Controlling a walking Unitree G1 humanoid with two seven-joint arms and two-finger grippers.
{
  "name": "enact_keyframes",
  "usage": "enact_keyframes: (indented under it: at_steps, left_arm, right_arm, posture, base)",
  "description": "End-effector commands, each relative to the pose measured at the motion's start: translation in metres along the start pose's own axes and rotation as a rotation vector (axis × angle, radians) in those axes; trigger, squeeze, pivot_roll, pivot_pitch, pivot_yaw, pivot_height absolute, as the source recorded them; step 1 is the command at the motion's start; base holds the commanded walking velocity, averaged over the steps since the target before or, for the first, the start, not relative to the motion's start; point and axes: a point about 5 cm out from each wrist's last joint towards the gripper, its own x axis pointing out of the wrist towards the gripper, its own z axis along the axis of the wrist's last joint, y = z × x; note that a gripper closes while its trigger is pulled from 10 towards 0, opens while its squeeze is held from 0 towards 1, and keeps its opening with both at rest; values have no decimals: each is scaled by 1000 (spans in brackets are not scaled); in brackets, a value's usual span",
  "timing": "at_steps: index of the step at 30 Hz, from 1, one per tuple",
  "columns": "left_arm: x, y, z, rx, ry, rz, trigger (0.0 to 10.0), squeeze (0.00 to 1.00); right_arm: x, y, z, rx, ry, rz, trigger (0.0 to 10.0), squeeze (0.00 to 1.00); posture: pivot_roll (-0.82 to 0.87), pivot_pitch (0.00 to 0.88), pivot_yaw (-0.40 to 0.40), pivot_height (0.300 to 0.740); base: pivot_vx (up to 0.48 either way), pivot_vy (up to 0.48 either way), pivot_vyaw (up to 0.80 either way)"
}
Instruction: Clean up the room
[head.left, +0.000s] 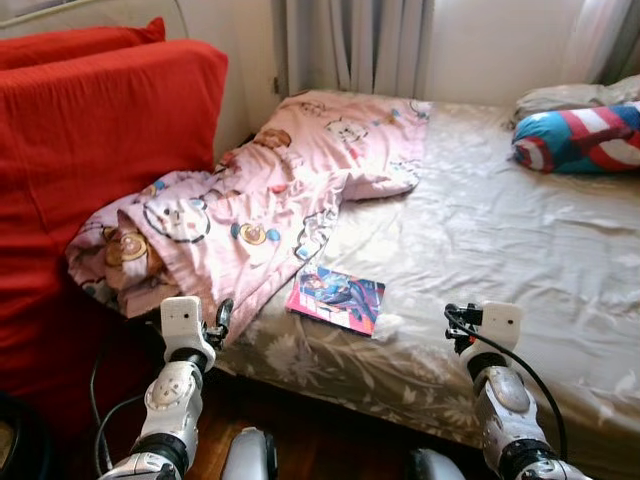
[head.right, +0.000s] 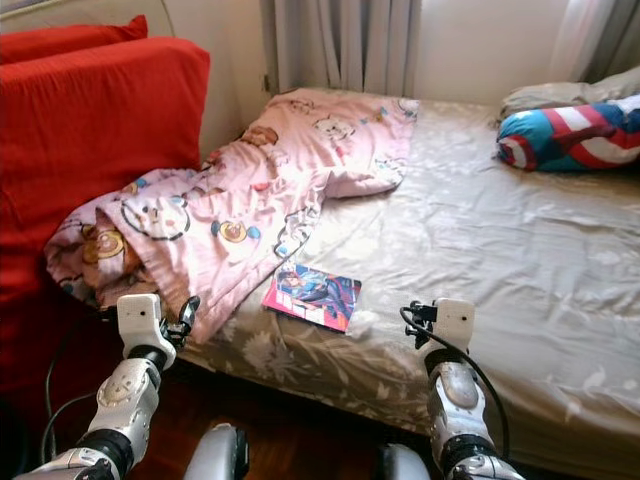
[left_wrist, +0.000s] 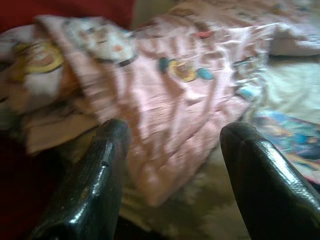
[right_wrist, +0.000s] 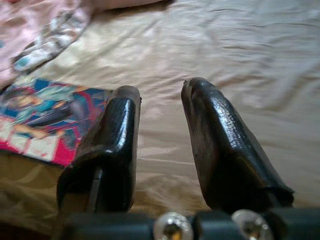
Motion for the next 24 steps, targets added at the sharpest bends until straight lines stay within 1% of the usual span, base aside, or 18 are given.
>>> enact_keyframes:
  at_steps: [1, 5, 8, 9, 10, 13, 19, 20, 24]
  left_arm:
    - [0, 2, 0, 9, 9, 3, 10000, 0]
    - [0, 2, 0, 9, 9, 2, 10000, 0]
    - [0, 2, 0, 9, 9, 2, 10000, 0]
    - [0, 2, 0, 10, 9, 1, 10000, 0]
    - [0, 2, 0, 10, 9, 1, 10000, 0]
    - [0, 2, 0, 11, 10, 0, 10000, 0]
    - [0, 2, 0, 9, 11, -1, 10000, 0]
    - [0, 2, 0, 9, 11, -1, 10000, 0]
    - [0, 2, 0, 10, 11, -1, 10000, 0]
  right_arm:
    - [1, 4, 1, 4, -3, 19, 10000, 0]
    - [-1, 1, -4, 5, 31, 21, 10000, 0]
    - [-2, -3, -8, 15, 56, 5, 10000, 0]
    - [-3, -7, -11, 24, 77, -13, 10000, 0]
    - [-3, -7, -11, 24, 77, -13, 10000, 0]
    - [-7, -15, -18, 27, 127, -33, 10000, 0]
    - [-9, -17, -21, 19, 149, -42, 10000, 0]
    - [-9, -17, -21, 3, 144, -35, 10000, 0]
    - [-10, -18, -21, -5, 138, -48, 10000, 0]
  posture:
    - [16, 0, 1, 600]
    - [17, 0, 0, 600]
    - [17, 0, 0, 600]
    - [17, 0, 0, 600]
    - [17, 0, 0, 600]
    - [17, 0, 2, 600]
    - [16, 0, 3, 600]
    - [16, 0, 3, 600]
    - [16, 0, 3, 600]
  base:
    - [0, 0, 781]
    - [0, 0, 578]
    - [0, 0, 0]
    - [0, 0, 0]
    - [0, 0, 0]
    - [0, 0, 0]
    - [0, 0, 0]
    - [244, 0, 0]
    - [269, 0, 800]
